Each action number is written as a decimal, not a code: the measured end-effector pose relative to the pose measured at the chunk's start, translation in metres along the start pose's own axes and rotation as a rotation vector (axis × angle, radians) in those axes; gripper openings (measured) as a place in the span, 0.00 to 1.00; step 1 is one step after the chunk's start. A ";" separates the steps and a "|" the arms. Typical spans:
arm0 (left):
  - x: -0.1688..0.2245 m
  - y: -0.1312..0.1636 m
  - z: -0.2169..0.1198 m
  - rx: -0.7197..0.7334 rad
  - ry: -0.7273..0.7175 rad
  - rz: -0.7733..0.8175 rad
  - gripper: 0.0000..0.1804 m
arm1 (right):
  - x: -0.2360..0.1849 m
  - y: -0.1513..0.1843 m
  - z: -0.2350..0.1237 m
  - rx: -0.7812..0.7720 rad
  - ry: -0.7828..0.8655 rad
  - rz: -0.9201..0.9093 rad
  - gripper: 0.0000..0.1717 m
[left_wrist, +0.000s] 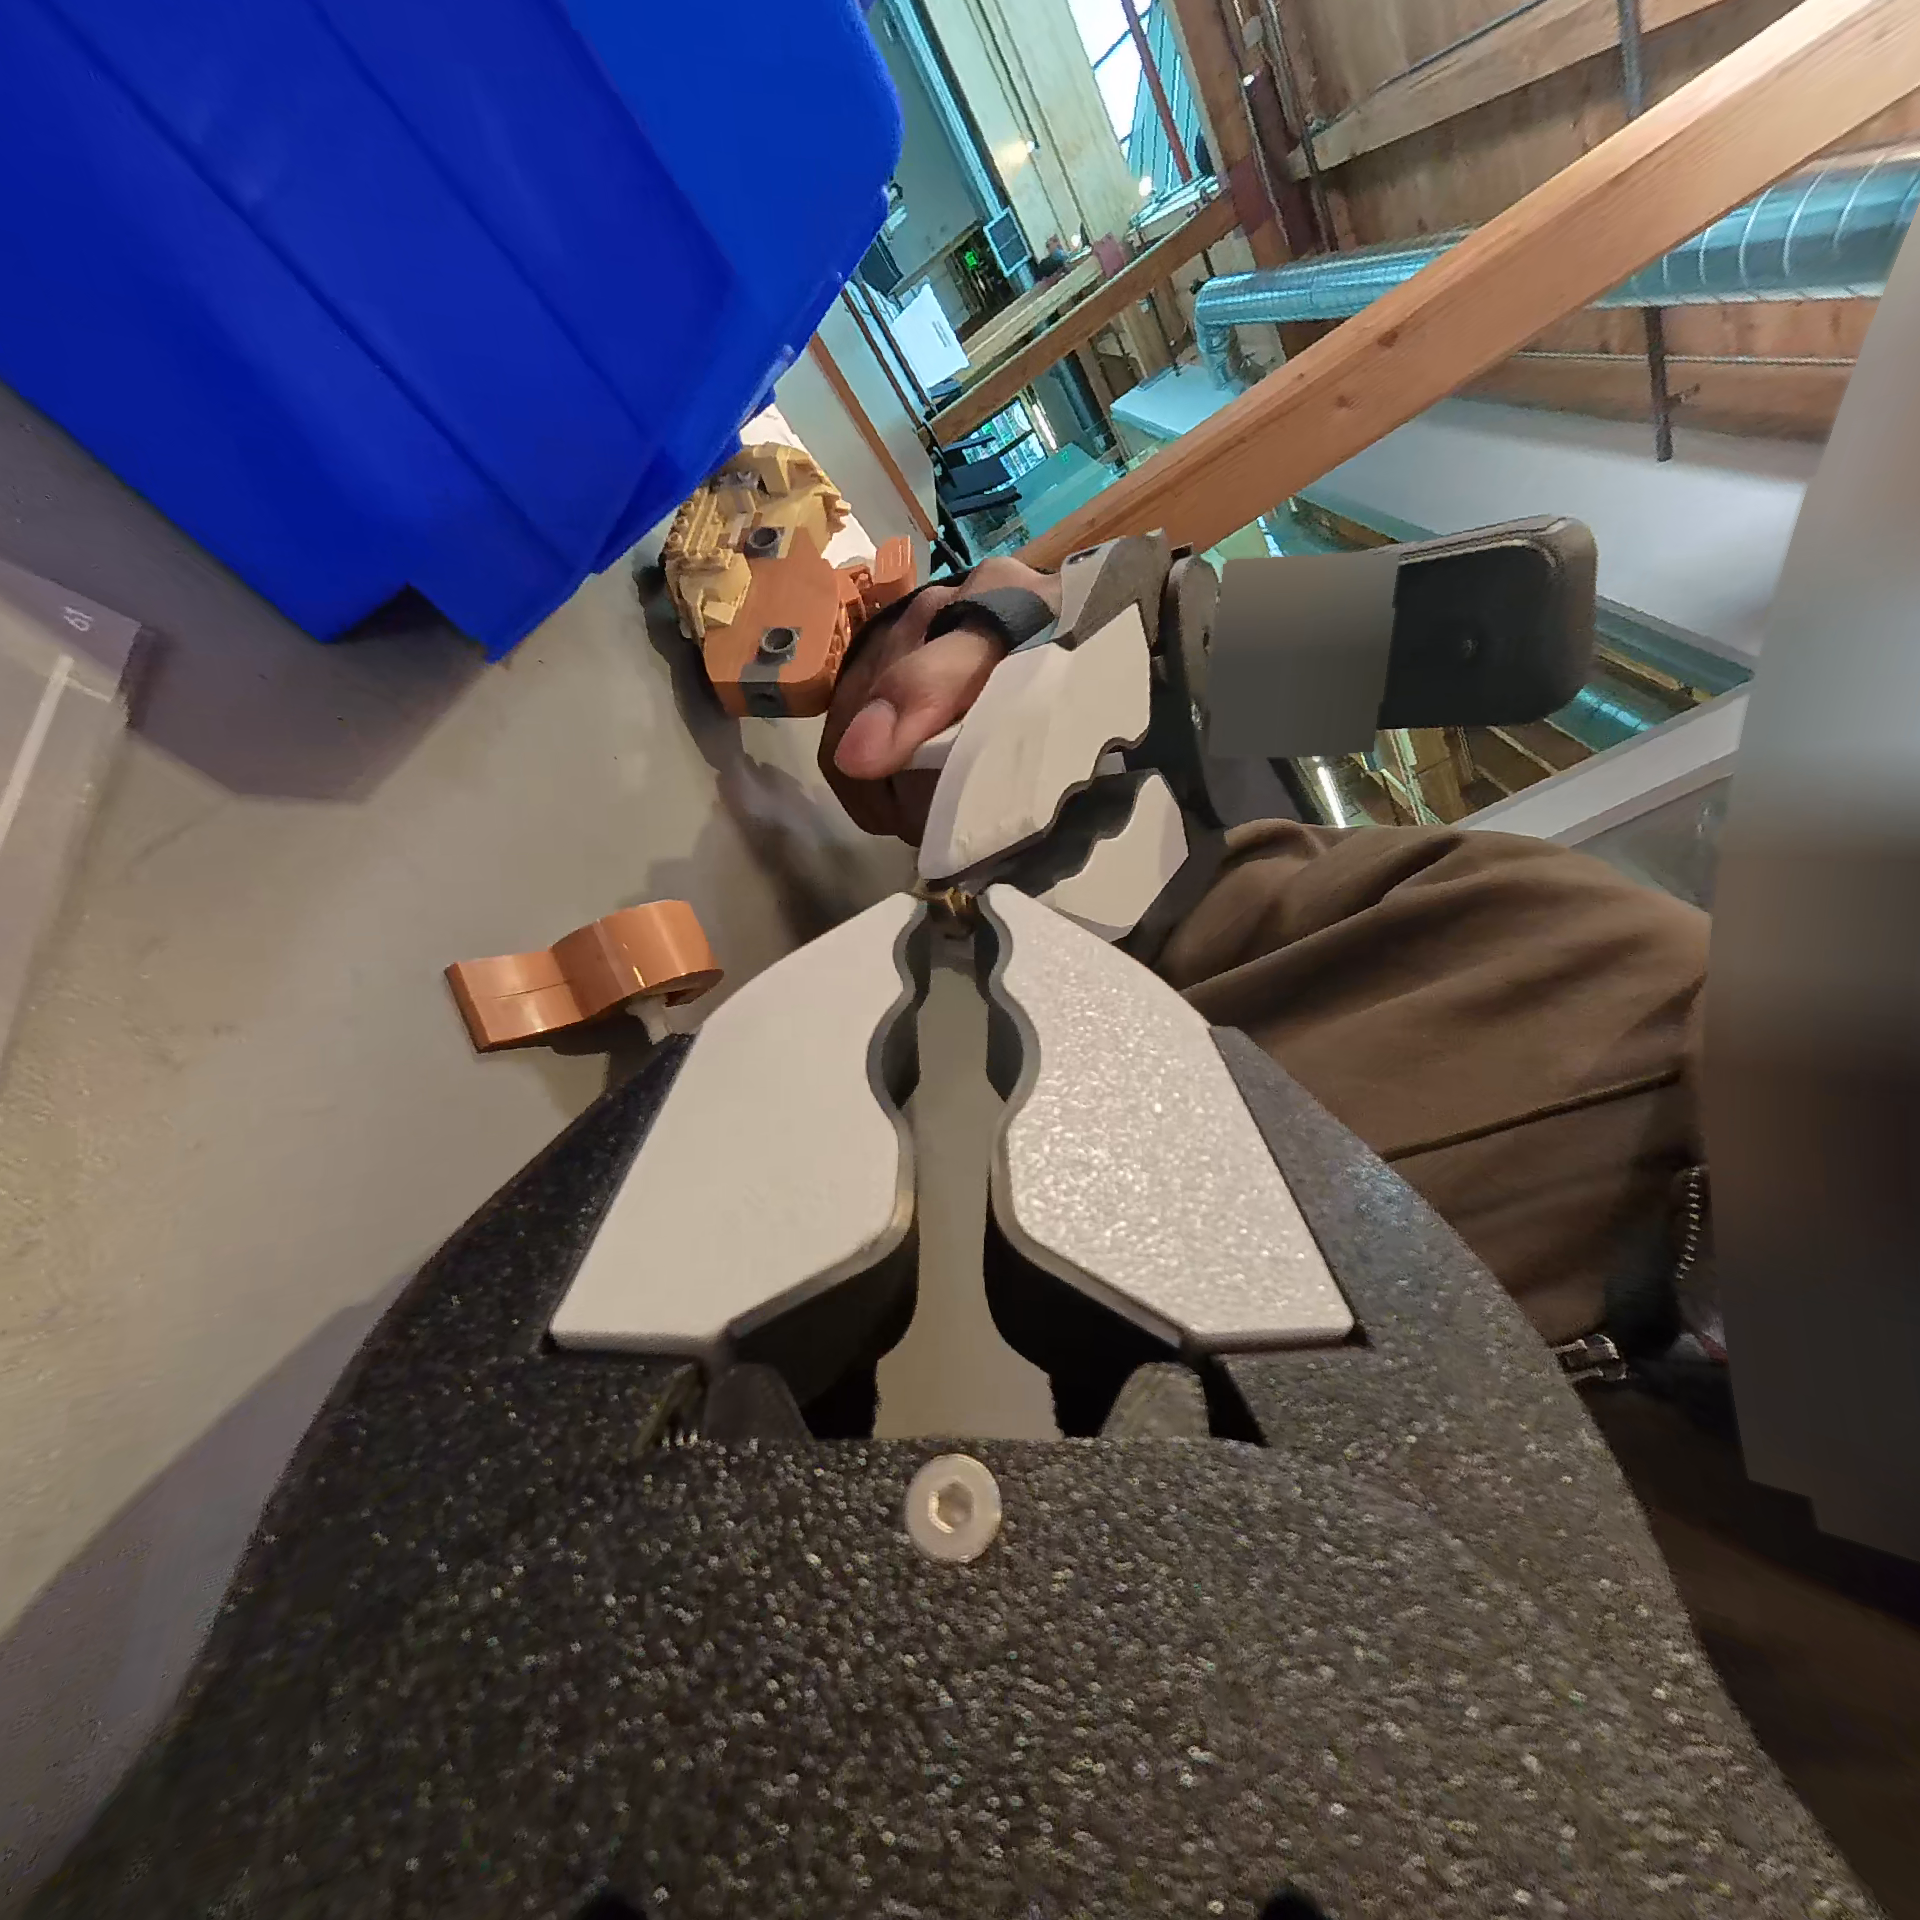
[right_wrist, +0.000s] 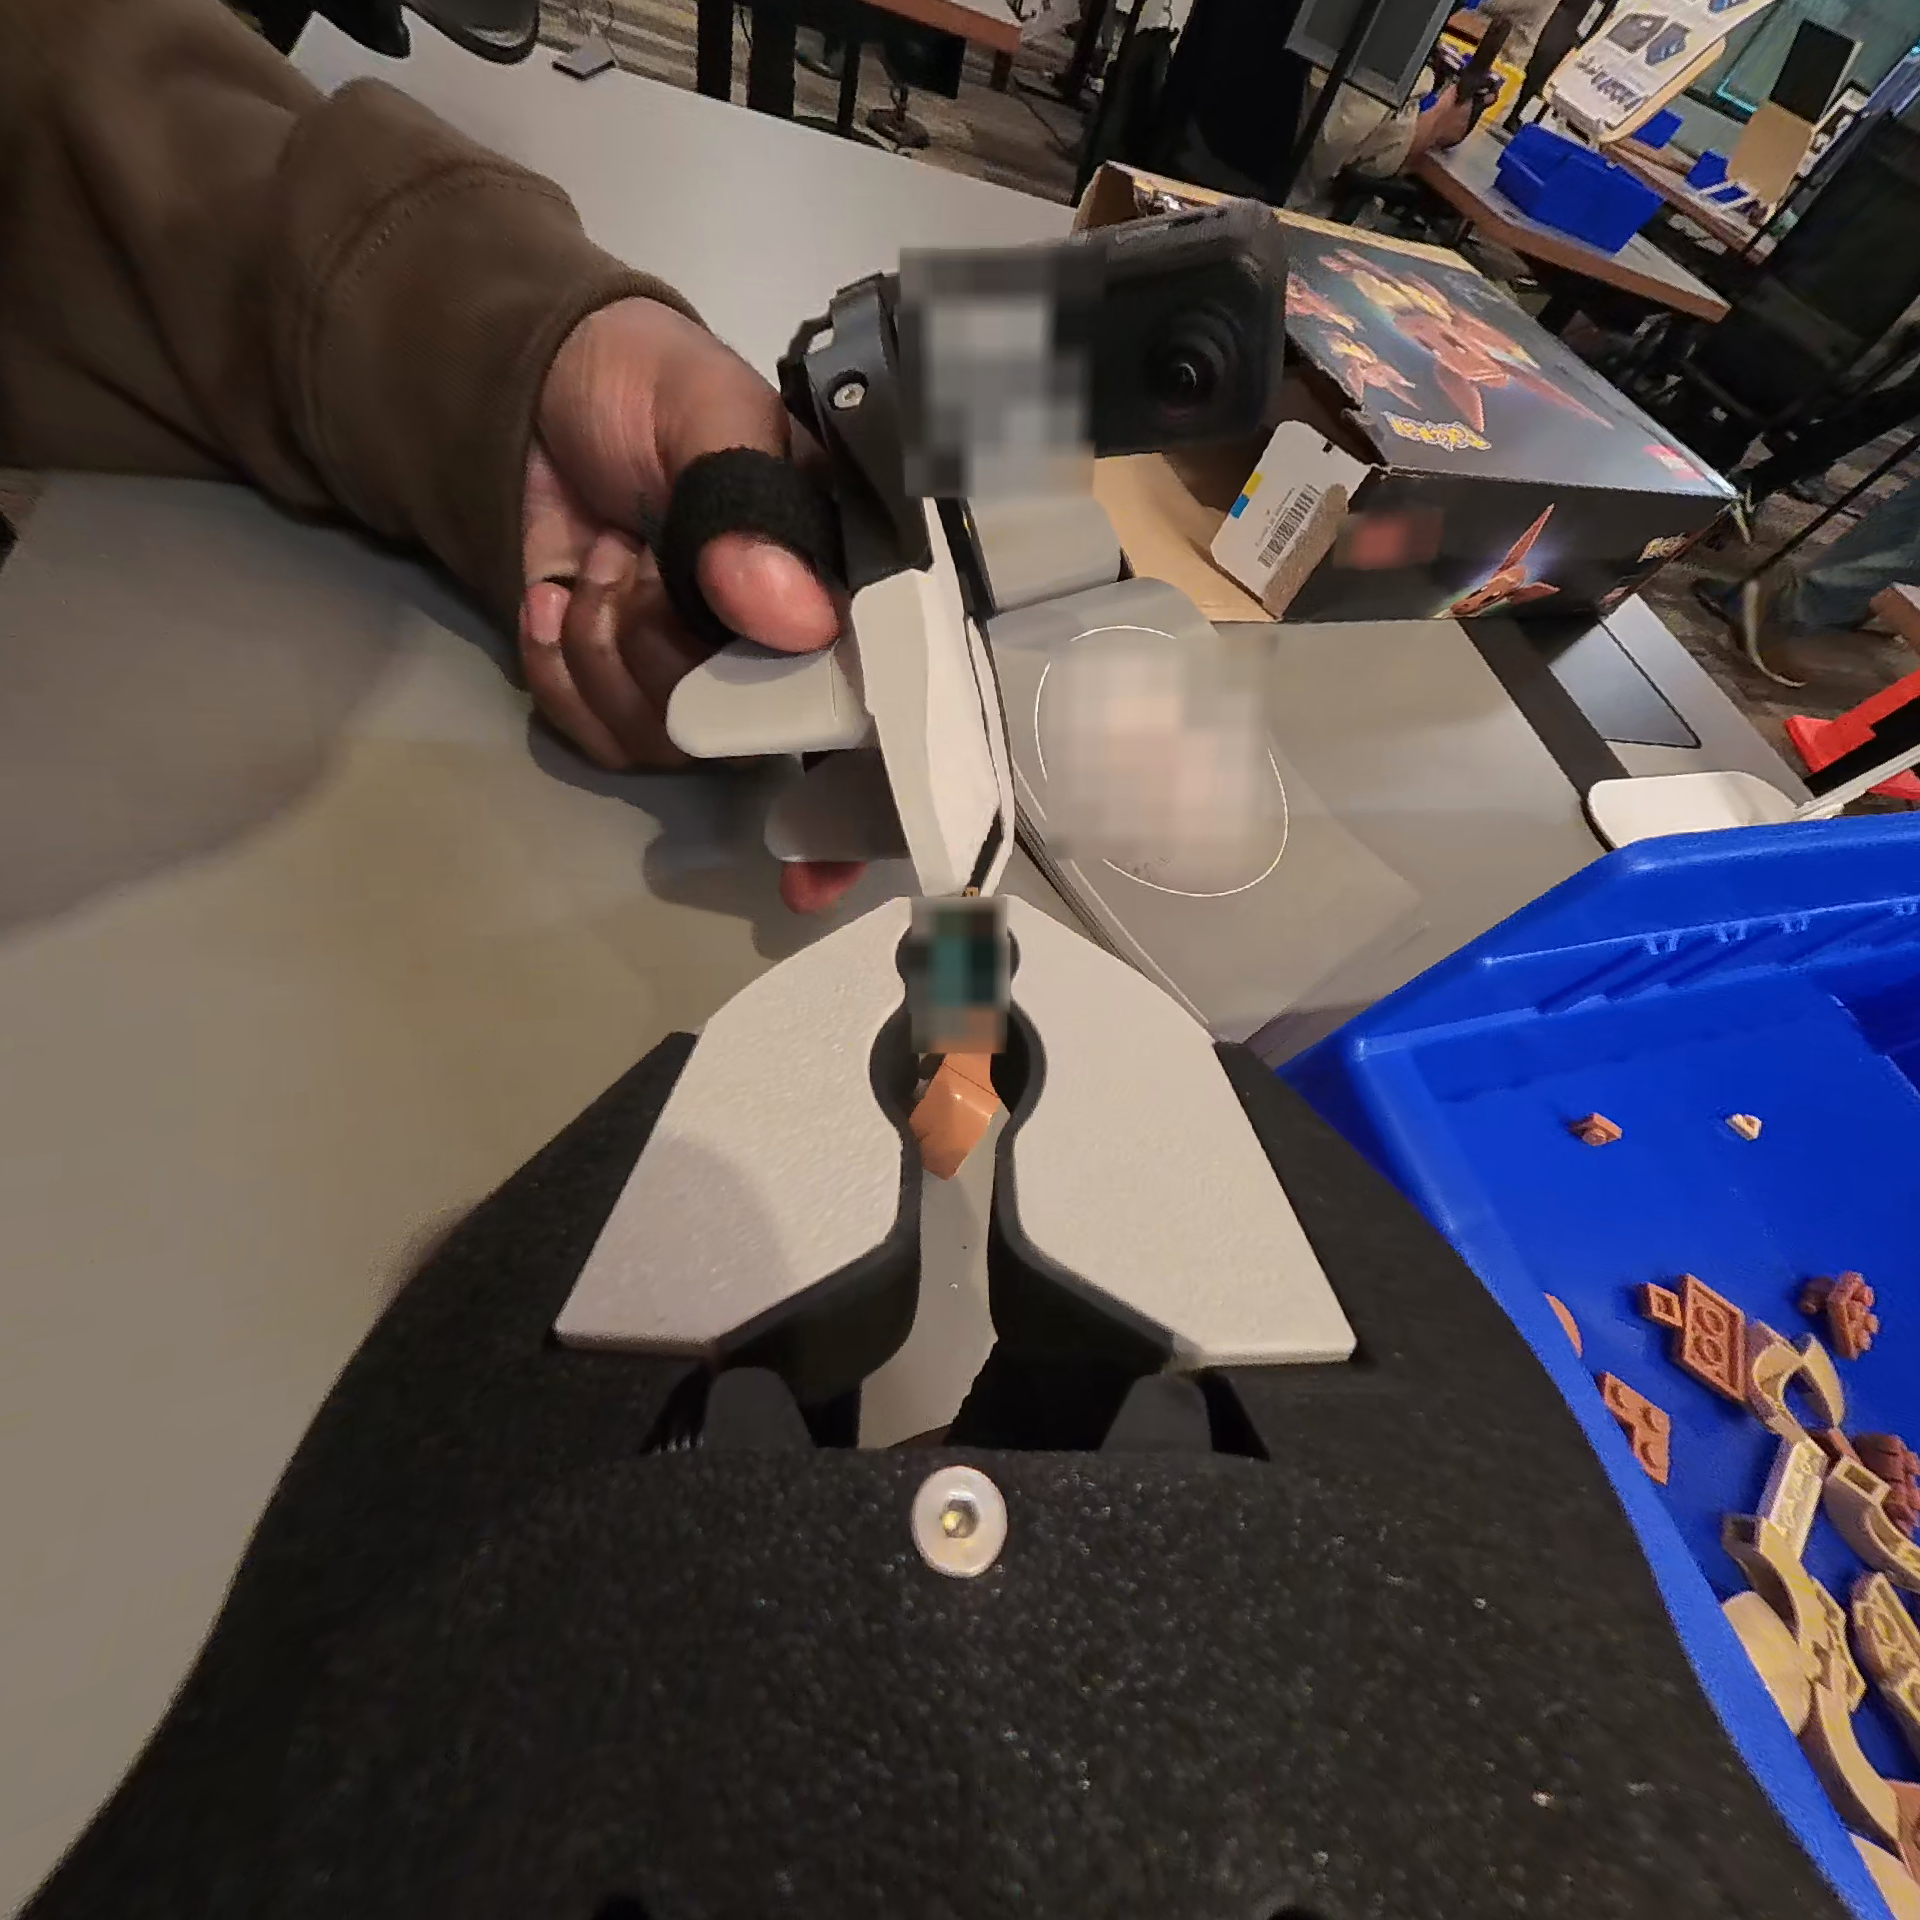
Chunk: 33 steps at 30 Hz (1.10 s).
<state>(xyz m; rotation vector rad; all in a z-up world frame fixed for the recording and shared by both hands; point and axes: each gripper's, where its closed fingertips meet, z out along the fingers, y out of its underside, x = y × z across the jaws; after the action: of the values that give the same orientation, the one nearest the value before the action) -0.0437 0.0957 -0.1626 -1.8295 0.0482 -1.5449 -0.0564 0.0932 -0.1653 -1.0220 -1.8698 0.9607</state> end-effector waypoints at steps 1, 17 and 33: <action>-0.001 0.000 0.000 0.003 -0.008 0.002 0.04 | 0.000 0.001 0.001 -0.003 0.005 -0.002 0.05; -0.006 -0.007 -0.007 0.046 -0.024 -0.045 0.03 | 0.008 0.008 -0.005 -0.071 0.072 -0.077 0.05; 0.013 -0.016 -0.006 0.076 -0.030 0.272 0.05 | 0.003 -0.012 -0.010 0.103 -0.198 0.586 0.05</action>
<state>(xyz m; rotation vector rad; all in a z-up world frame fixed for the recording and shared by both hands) -0.0521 0.0987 -0.1429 -1.7072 0.2127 -1.3118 -0.0524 0.0937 -0.1500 -1.4949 -1.6758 1.5246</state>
